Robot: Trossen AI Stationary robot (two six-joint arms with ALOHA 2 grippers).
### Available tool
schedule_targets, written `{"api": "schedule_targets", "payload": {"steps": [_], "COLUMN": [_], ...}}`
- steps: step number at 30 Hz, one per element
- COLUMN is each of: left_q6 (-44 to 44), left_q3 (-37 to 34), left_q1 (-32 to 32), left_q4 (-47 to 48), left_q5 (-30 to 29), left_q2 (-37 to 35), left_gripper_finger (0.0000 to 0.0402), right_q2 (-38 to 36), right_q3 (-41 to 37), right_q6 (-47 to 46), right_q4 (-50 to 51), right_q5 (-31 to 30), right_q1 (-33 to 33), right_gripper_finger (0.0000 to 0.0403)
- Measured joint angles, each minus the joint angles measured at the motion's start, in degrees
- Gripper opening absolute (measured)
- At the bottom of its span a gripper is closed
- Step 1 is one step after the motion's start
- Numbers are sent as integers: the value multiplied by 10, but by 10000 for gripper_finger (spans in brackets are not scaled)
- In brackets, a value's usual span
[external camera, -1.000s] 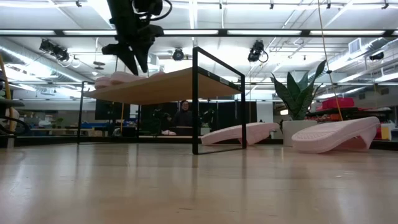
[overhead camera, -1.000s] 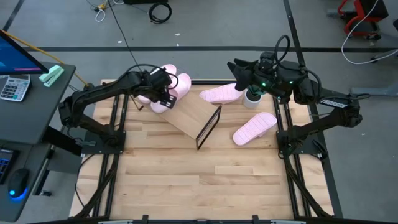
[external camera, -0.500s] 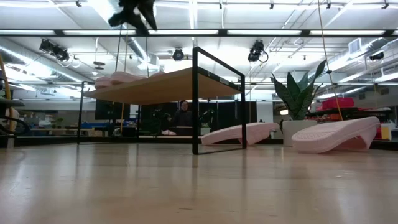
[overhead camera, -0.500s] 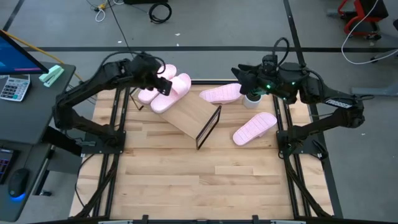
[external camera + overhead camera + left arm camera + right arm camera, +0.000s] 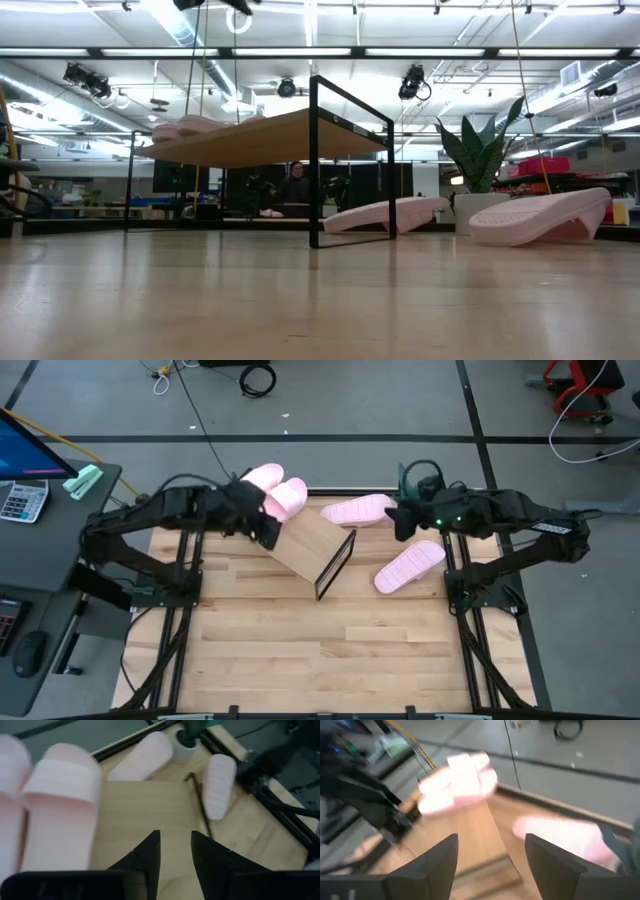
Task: Pick and place slides into the shelf
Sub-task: Put the pink slipper on the shelf
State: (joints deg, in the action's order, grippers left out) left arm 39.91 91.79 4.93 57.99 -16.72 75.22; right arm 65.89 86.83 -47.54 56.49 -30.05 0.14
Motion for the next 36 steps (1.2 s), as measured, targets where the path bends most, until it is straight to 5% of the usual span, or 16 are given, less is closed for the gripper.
{"api": "schedule_targets", "payload": {"steps": [7, 15, 23, 36], "left_q6": [18, 8, -21, -121], "left_q3": [0, -4, -49, -63], "left_q1": [-105, -140, -151, -151], "left_q4": [-11, -20, -41, -90], "left_q5": [-85, -108, -103, -41], "left_q2": [3, 7, 7, 8], "left_gripper_finger": [99, 95, 87, 71], "right_q2": [0, 0, 0, -50], "right_q3": [0, 0, -7, -134], "right_q6": [-104, -255, -331, -424], "right_q4": [170, 306, 331, 306], "right_q5": [-3, -11, 6, 89], "right_q1": [33, 68, 69, 72], "right_gripper_finger": [236, 236, 236, 236]}}
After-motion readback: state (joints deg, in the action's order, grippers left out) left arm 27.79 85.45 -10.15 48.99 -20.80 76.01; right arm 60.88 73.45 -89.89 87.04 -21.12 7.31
